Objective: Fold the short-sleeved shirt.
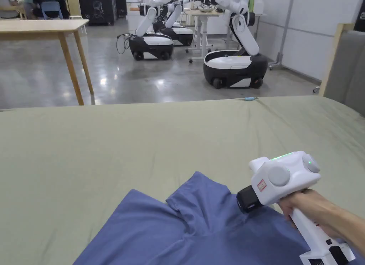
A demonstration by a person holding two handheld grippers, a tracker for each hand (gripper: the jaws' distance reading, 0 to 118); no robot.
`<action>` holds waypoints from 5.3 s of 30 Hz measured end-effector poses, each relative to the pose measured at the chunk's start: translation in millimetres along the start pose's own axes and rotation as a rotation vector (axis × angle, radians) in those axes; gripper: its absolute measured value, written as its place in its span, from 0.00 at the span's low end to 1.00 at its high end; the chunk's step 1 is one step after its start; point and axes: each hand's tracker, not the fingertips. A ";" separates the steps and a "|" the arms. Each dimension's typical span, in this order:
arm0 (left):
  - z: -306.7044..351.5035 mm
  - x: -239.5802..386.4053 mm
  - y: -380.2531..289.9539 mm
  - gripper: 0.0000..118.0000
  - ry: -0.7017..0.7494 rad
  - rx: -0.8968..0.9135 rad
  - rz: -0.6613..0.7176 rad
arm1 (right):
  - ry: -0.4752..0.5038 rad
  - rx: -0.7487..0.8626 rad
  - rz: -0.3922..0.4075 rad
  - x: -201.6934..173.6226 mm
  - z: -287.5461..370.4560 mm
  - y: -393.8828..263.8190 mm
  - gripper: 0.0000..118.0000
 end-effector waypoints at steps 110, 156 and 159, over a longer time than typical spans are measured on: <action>-62.0 73.5 213.2 0.00 0.114 0.159 -0.139 | -0.051 0.421 -0.182 36.7 200.0 -79.8 0.02; 75.7 8.6 -50.2 0.00 0.016 0.100 0.020 | -0.088 0.390 -0.340 -2.5 255.6 -355.2 0.01; 70.2 1.0 -52.7 0.00 0.001 0.074 0.017 | -0.006 0.371 -0.368 0.1 254.0 -353.3 0.01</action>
